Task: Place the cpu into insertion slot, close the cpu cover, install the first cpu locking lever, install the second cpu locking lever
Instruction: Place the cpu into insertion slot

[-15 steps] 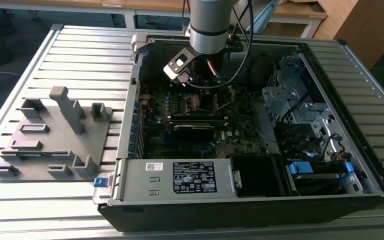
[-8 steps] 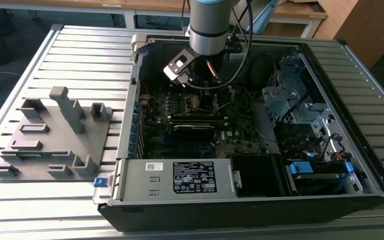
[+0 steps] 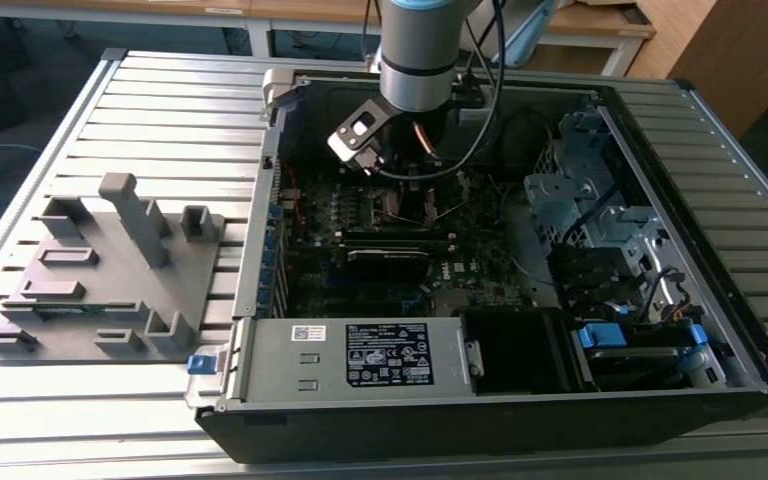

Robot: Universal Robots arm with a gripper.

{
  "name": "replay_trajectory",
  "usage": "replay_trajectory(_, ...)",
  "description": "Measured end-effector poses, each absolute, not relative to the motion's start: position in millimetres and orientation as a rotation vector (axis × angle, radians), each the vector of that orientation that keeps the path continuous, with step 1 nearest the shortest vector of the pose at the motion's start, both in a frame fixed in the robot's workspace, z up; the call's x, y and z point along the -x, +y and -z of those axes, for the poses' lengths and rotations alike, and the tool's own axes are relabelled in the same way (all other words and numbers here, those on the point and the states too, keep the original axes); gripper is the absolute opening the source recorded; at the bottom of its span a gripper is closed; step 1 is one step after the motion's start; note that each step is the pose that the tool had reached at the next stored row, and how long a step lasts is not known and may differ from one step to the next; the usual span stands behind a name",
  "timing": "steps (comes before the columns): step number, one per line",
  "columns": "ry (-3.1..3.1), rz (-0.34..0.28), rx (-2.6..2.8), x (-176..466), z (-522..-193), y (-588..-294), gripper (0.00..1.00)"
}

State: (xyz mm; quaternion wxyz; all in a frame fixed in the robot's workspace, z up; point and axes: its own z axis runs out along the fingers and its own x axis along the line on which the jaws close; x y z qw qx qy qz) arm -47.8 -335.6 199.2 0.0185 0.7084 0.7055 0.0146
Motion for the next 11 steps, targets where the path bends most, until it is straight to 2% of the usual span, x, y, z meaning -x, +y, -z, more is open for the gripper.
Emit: replay_trajectory(11, 2.183, -0.041, -2.204, 46.5, -196.2, -335.6, 0.54)
